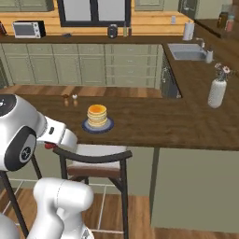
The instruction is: Take the strawberry from the fridge and place it on top of the pancake, located on the dining counter.
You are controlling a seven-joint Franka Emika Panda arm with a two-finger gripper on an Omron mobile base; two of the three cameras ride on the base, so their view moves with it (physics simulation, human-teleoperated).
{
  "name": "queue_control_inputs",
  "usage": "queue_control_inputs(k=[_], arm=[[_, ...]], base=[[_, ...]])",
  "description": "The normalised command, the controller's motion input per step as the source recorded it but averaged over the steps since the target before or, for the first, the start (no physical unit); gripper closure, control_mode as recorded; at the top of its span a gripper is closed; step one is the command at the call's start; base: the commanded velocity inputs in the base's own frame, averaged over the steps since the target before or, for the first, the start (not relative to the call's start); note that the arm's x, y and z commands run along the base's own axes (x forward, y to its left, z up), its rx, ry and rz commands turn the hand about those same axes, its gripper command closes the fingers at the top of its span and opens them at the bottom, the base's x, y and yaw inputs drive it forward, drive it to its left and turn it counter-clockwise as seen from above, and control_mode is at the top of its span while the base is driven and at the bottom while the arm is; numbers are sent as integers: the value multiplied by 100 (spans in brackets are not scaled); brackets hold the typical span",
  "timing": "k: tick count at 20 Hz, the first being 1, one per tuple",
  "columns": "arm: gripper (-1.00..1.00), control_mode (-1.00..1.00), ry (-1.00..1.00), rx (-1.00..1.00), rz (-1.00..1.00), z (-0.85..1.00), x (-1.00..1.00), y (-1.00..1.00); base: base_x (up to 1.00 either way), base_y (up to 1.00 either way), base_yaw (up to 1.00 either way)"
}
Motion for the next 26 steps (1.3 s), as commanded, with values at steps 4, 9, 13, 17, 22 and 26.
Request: queue_control_inputs(k=[4, 9, 13, 17, 22, 26], arm=[[100, 100, 0, 0, 0, 0, 0, 0], [100, 100, 0, 0, 0, 0, 0, 0], [100, 100, 0, 0, 0, 0, 0, 0], [100, 100, 0, 0, 0, 0, 0, 0], [100, 100, 0, 0, 0, 0, 0, 0], [100, 100, 0, 0, 0, 0, 0, 0]], base=[[81, -30, 41], [48, 14, 1], [53, 37, -13], [56, 40, -20], [40, 7, -7], [52, 3, 3]])
